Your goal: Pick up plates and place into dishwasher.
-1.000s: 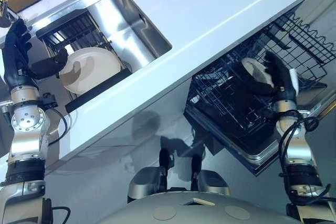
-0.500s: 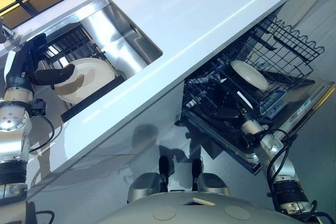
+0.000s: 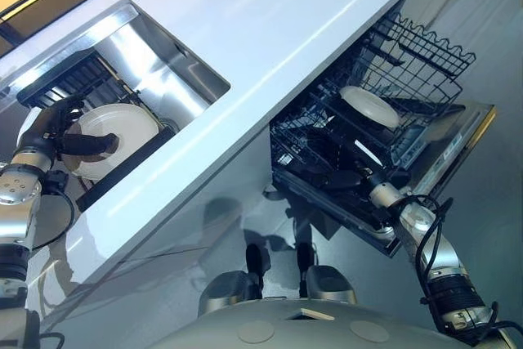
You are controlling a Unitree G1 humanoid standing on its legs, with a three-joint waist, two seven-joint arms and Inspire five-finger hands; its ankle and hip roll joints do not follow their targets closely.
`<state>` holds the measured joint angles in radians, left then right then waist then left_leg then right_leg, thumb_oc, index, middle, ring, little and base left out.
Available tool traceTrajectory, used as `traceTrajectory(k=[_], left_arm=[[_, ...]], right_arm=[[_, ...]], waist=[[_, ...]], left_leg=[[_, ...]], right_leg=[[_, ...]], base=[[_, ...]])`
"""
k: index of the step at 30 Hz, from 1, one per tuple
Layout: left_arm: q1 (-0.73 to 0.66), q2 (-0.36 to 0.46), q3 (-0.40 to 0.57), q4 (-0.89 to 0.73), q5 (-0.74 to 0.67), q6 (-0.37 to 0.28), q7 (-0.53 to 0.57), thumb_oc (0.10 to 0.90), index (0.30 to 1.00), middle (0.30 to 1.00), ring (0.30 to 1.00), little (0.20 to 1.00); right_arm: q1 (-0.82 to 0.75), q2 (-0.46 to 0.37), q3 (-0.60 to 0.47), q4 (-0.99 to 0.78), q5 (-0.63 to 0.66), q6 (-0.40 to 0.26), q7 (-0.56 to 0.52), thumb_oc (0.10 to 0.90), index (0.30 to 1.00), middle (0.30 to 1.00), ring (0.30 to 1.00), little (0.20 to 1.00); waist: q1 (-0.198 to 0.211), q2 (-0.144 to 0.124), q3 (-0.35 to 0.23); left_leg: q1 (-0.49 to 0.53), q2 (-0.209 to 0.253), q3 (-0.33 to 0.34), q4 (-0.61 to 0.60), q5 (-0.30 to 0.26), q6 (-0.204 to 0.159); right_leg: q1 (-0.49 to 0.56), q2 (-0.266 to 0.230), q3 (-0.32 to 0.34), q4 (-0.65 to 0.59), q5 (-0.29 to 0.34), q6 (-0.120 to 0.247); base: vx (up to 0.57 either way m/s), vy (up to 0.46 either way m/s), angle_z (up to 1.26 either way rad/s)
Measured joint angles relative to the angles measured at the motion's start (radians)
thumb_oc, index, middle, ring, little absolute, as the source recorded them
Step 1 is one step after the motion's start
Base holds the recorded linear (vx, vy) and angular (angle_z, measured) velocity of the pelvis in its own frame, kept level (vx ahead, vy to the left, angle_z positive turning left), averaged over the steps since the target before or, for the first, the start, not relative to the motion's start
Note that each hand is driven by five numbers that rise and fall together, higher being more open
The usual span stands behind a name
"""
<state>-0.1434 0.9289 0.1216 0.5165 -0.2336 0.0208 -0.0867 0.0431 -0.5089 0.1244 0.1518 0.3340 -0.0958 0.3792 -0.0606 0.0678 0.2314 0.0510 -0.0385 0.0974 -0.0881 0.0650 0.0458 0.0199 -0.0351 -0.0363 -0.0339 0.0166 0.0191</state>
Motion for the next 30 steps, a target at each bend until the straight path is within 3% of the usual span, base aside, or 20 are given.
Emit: traceTrajectory(k=[7, 11, 13, 15, 16, 17, 23, 30], left_arm=[[-0.111, 0.058, -0.045, 0.06, -0.014, 0.045, -0.01, 0.8, 0.9, 0.9, 0.9, 0.9], [-0.148, 0.099, -0.044, 0.085, -0.054, 0.08, -0.105, 0.8, 0.9, 0.9, 0.9, 0.9], [-0.151, 0.122, -0.043, 0.086, -0.088, 0.1, -0.176, 0.413, 0.568, 0.568, 0.568, 0.513], [-0.152, 0.143, -0.038, 0.085, -0.11, 0.11, -0.2, 0.251, 0.429, 0.429, 0.429, 0.351], [-0.152, 0.148, -0.037, 0.085, -0.125, 0.115, -0.211, 0.251, 0.429, 0.429, 0.429, 0.351], [-0.152, 0.152, -0.037, 0.084, -0.15, 0.124, -0.232, 0.1, 0.3, 0.3, 0.3, 0.2], [-0.112, 0.124, 0.066, -0.008, -0.308, 0.154, -0.245, 0.1, 0.3, 0.3, 0.3, 0.2], [-0.04, 0.106, 0.106, -0.197, -0.314, 0.148, -0.255, 0.1, 0.3, 0.3, 0.3, 0.2]], right_arm=[[-0.017, -0.019, 0.025, -0.003, 0.005, -0.06, -0.023, 0.8, 0.9, 0.9, 0.9, 0.9], [-0.018, -0.022, 0.028, -0.006, 0.014, -0.094, -0.027, 0.8, 0.9, 0.9, 0.9, 0.9], [-0.016, -0.023, 0.028, -0.007, 0.025, -0.097, -0.025, 0.8, 0.9, 0.9, 0.9, 0.9], [-0.016, -0.023, 0.028, -0.009, 0.035, -0.104, -0.025, 0.8, 0.9, 0.9, 0.9, 0.9], [-0.015, -0.023, 0.028, -0.009, 0.037, -0.105, -0.025, 0.8, 0.9, 0.9, 0.9, 0.9], [-0.013, -0.024, 0.028, -0.009, 0.038, -0.104, -0.024, 0.8, 0.9, 0.9, 0.9, 0.9], [0.003, -0.021, 0.018, 0.007, 0.036, -0.099, -0.027, 0.8, 0.9, 0.9, 0.9, 0.9], [0.013, -0.002, 0.006, 0.042, 0.036, -0.085, -0.033, 0.8, 0.9, 0.9, 0.9, 0.9]], waist=[[-0.002, -0.001, 0.015], [-0.001, -0.002, 0.047], [0.0, -0.002, 0.055], [0.0, -0.003, 0.064], [0.0, -0.003, 0.064], [0.001, -0.003, 0.064], [0.01, -0.011, 0.067], [0.031, -0.011, 0.067]], left_leg=[[-0.046, -0.005, 0.026, 0.0, 0.006, 0.008], [-0.047, -0.004, 0.025, 0.0, 0.006, 0.008], [-0.047, -0.003, 0.024, 0.0, 0.005, 0.007], [-0.047, -0.004, 0.023, 0.0, 0.005, 0.007], [-0.047, -0.005, 0.022, 0.0, 0.005, 0.007], [-0.046, -0.006, 0.02, 0.0, 0.005, 0.007], [-0.02, -0.011, -0.011, 0.0, 0.001, 0.006], [0.019, -0.014, -0.042, 0.0, -0.009, 0.0]], right_leg=[[-0.063, -0.001, 0.008, 0.02, 0.005, 0.008], [-0.063, 0.001, 0.004, 0.019, 0.005, 0.008], [-0.062, 0.001, -0.003, 0.018, 0.005, 0.008], [-0.06, 0.0, -0.005, 0.017, 0.005, 0.008], [-0.059, -0.001, -0.006, 0.016, 0.005, 0.008], [-0.056, -0.003, -0.011, 0.014, 0.005, 0.008], [-0.002, -0.009, -0.055, -0.019, 0.005, 0.008], [0.063, -0.009, -0.081, -0.056, 0.005, 0.008]], base=[[-0.04, 0.039, -0.1], [0.0, 0.0, 0.0], [0.0, -0.045, 0.02], [-0.02, -0.052, 0.03], [-0.02, -0.077, 0.07], [-0.01, -0.087, 0.08], [0.0, -0.101, 0.17], [-0.01, -0.111, 0.1]])
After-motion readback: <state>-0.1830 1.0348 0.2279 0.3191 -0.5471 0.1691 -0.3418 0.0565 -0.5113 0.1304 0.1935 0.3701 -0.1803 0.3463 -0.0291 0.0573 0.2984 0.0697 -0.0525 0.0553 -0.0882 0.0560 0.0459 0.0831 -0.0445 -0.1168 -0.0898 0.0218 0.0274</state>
